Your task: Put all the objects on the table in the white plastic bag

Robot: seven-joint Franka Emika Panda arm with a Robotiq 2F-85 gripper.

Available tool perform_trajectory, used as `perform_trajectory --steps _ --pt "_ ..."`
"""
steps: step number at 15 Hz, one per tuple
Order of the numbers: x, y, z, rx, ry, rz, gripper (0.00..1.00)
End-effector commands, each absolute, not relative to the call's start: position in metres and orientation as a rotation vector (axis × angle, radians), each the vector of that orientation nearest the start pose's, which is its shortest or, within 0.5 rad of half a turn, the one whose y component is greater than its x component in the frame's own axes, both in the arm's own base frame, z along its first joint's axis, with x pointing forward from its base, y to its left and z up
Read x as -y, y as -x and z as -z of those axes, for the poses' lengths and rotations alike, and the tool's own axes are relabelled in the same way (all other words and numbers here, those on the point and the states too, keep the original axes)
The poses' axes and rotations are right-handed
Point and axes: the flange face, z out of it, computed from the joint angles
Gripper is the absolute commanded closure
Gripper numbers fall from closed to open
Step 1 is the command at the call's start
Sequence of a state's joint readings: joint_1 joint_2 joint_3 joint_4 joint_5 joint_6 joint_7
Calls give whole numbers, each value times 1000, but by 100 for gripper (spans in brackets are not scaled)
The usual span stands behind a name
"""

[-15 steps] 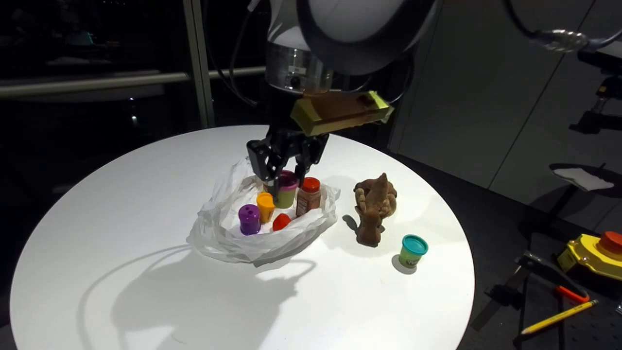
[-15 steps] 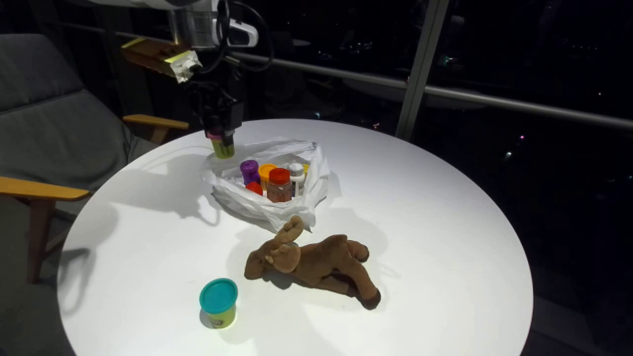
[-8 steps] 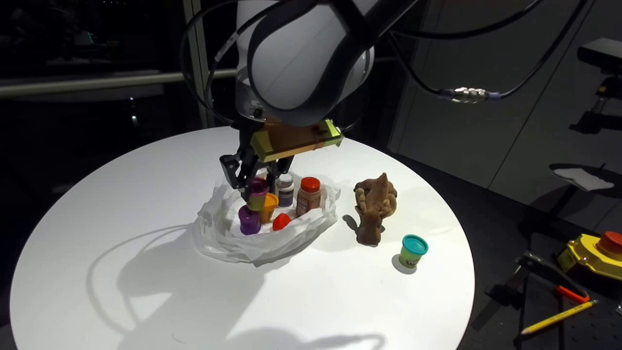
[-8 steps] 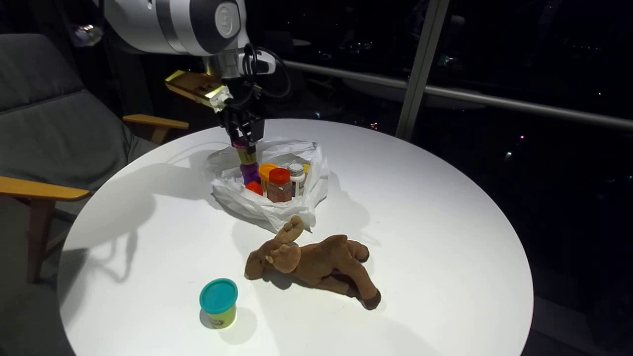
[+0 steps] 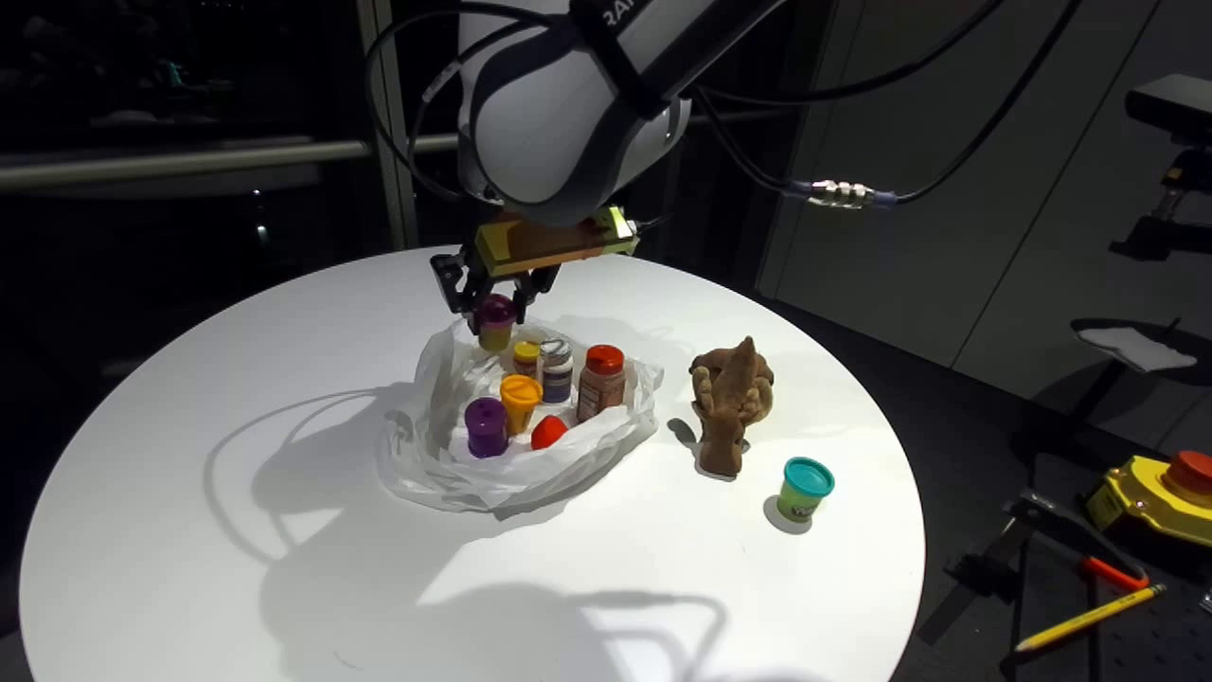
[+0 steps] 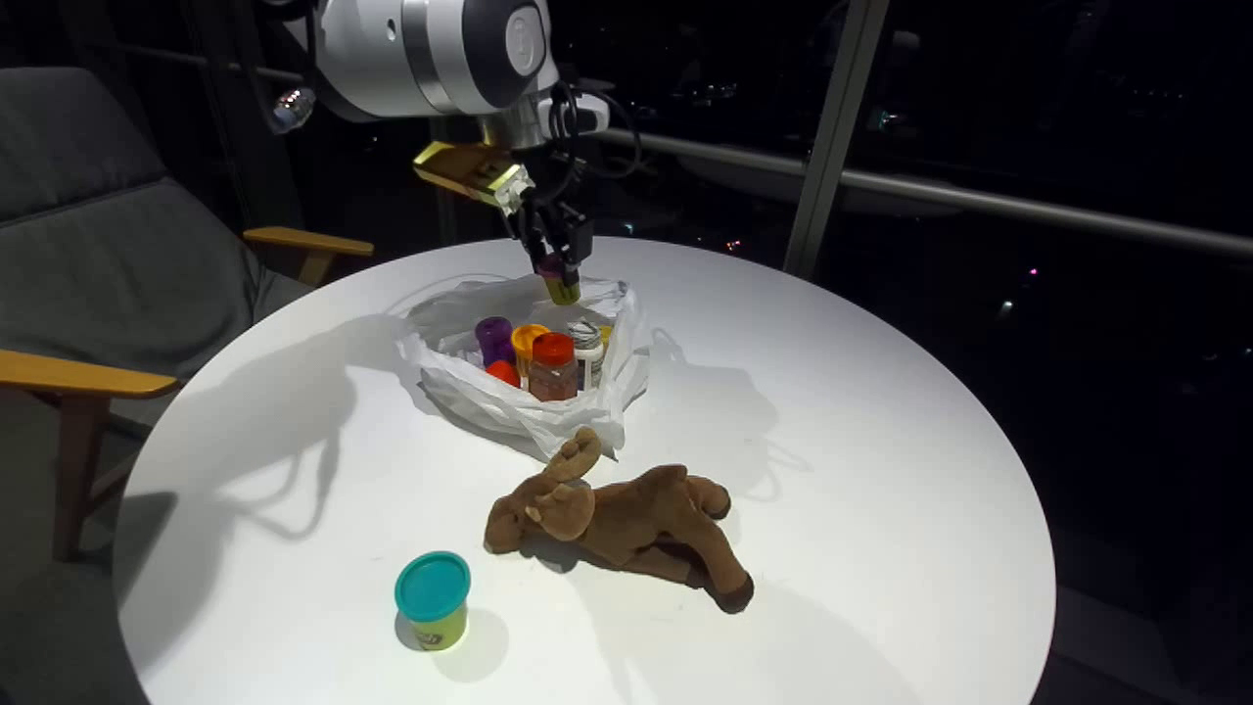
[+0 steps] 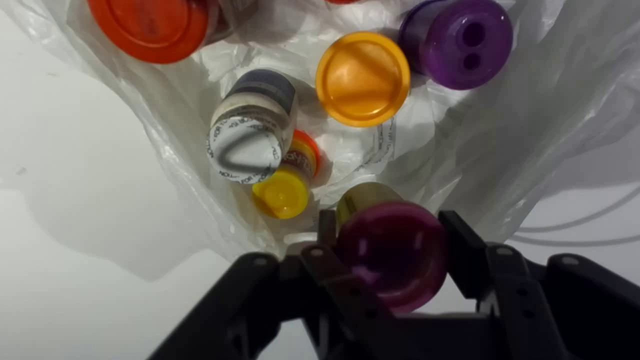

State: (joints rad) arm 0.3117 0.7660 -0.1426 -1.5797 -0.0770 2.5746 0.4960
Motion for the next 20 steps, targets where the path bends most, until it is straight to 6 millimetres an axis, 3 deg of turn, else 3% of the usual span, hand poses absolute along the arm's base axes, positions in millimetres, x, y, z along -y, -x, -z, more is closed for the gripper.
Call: perform_trajectory --steps 1,7,12,13,14,17,19,20 --pt "-130 -733 -206 -363 3127 426 72" --pt "-119 -748 -170 -341 3082 265 72" --pt "-124 -751 -155 -264 3056 141 72" --pt "-124 -752 -155 -258 3057 130 22" --pt "-126 -752 -156 -255 3059 128 21" --pt "-132 -750 -172 -241 3077 184 1" --pt "-136 -745 -188 -229 3080 235 0" --pt "-152 -738 -197 -221 3083 252 0"
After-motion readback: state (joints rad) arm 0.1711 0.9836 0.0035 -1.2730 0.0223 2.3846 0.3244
